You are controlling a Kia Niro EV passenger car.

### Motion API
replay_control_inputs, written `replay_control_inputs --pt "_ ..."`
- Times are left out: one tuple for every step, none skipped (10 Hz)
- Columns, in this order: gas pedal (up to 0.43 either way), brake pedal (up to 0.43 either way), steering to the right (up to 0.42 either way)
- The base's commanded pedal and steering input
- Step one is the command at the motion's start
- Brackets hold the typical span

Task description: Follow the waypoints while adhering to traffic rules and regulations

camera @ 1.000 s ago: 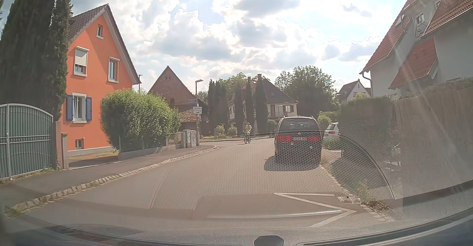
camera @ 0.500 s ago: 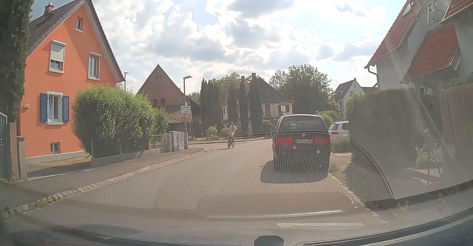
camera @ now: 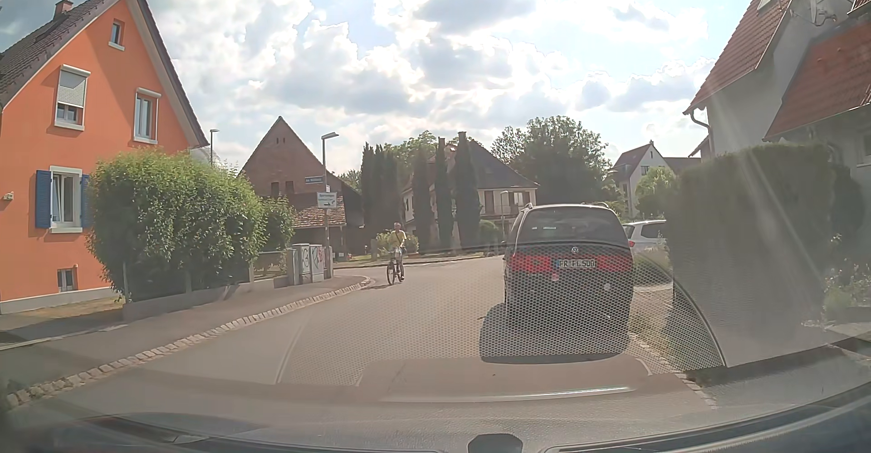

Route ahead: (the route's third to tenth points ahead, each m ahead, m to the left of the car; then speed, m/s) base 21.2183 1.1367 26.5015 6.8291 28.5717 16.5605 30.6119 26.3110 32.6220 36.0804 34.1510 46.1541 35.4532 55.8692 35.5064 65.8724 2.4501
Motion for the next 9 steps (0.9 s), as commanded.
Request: replay_control_inputs --pt "0.0 0.238 0.011" --pt "0.0 0.232 0.008" --pt "0.0 0.226 0.004" --pt "0.0 0.207 -0.003" --pt "0.0 0.14 -0.012" --pt "0.0 0.018 -0.025" --pt "0.0 0.0 -0.042" --pt "0.0 0.0 -0.064" --pt "0.0 0.0 -0.092"
